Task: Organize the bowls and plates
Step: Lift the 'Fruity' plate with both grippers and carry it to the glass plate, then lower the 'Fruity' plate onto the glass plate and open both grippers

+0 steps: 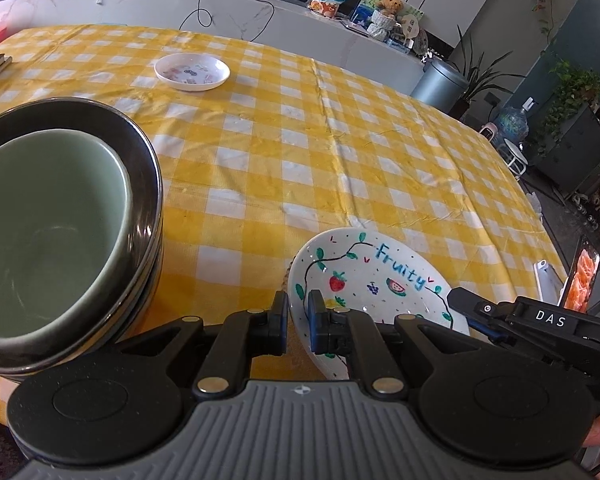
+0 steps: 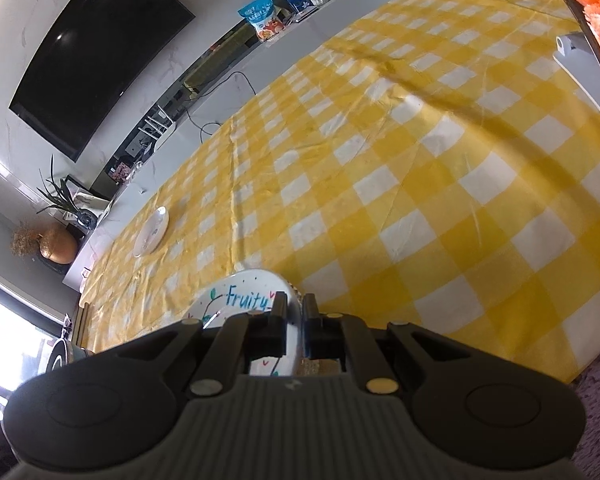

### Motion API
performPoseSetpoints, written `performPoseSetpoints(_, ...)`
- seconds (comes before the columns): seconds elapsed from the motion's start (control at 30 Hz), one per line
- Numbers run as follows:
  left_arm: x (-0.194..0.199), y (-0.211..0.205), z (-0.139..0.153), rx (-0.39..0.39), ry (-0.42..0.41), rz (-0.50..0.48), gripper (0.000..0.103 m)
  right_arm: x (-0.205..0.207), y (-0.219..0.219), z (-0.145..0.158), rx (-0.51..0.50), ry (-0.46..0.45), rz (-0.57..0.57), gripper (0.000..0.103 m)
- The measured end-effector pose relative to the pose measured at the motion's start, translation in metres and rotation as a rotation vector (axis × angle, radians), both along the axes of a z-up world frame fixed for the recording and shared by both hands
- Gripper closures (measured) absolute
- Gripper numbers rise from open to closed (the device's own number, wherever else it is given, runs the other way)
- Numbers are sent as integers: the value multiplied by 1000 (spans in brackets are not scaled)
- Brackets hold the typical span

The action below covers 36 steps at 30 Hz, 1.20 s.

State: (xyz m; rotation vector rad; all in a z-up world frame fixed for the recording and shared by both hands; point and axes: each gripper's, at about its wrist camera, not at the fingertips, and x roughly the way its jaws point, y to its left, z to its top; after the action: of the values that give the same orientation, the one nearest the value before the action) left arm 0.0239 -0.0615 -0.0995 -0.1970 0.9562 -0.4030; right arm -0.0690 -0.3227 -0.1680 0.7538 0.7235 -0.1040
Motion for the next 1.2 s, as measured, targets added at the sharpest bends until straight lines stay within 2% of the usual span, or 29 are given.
performPoseSetpoints(0.6,-3,-4,-5,43,-2,-6,93,3,26,8,-241,-8,60,96)
performPoseSetpoints(0.93,-5,-8,-5,84,-18,-22,93,7,42,8,-384,29,88,97)
performPoseSetpoints(1.2,-9,-16,-4,139,-49,-57,90,8,46,7,-427,29,100,97)
